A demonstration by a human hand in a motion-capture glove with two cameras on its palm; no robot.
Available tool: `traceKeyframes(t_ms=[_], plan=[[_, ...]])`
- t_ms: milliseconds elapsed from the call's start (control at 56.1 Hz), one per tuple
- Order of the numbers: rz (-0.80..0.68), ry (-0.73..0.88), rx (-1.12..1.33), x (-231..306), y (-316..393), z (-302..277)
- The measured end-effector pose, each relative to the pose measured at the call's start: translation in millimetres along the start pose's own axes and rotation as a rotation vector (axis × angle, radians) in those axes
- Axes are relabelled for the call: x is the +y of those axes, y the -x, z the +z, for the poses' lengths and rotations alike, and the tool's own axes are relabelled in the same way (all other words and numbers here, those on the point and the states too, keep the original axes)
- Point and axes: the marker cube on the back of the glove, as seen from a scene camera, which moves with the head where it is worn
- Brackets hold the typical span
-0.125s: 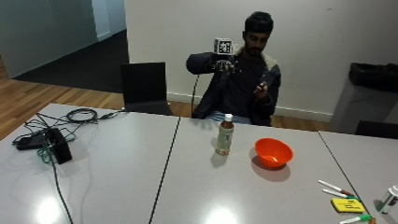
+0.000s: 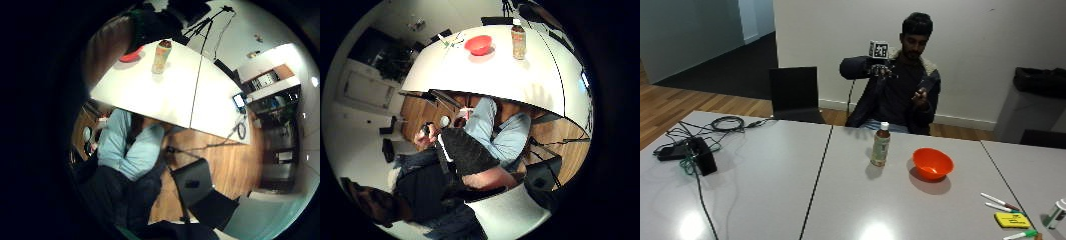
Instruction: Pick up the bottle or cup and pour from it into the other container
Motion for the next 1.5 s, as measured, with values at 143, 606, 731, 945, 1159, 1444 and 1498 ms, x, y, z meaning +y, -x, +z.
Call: traceKeyframes(t_ms=[143,606,731,945,1159,1444,1498], plan=[[-0.066,0.031,-0.037,7.8,-23.0,-12.4],[0.079,-0.058,-0.171,-77.4,-96.6,56.7],[0.156,0.015,-0.308,-103.3,-108.6,90.0],[0.078,-0.162,-0.553,-186.2,-127.4,181.6],[0.257,-0.045,-0.850,-252.0,-110.0,242.6],[0.107,-0.168,-1.334,-311.4,-72.5,274.2],[0.116,-0.198,-1.356,-311.4,-66.5,280.1]])
